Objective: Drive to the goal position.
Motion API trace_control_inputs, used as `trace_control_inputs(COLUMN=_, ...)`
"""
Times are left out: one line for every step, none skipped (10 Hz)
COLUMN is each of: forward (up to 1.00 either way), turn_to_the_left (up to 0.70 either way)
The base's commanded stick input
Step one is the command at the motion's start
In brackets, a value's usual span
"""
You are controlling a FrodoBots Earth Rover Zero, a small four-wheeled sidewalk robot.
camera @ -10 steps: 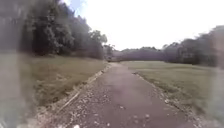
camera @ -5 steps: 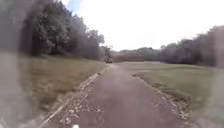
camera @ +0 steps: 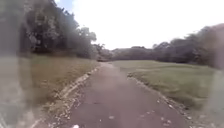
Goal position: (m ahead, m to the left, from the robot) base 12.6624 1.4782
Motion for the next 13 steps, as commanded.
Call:
trace_control_inputs(forward=1.00, turn_to_the_left=0.00)
trace_control_inputs(forward=1.00, turn_to_the_left=0.00)
trace_control_inputs(forward=1.00, turn_to_the_left=0.00)
trace_control_inputs(forward=1.00, turn_to_the_left=0.00)
trace_control_inputs(forward=1.00, turn_to_the_left=0.00)
trace_control_inputs(forward=1.00, turn_to_the_left=0.00)
trace_control_inputs(forward=1.00, turn_to_the_left=0.00)
trace_control_inputs(forward=1.00, turn_to_the_left=0.17)
trace_control_inputs(forward=1.00, turn_to_the_left=0.20)
trace_control_inputs(forward=1.00, turn_to_the_left=0.18)
trace_control_inputs(forward=1.00, turn_to_the_left=0.13)
trace_control_inputs(forward=1.00, turn_to_the_left=0.07)
trace_control_inputs(forward=1.00, turn_to_the_left=0.00)
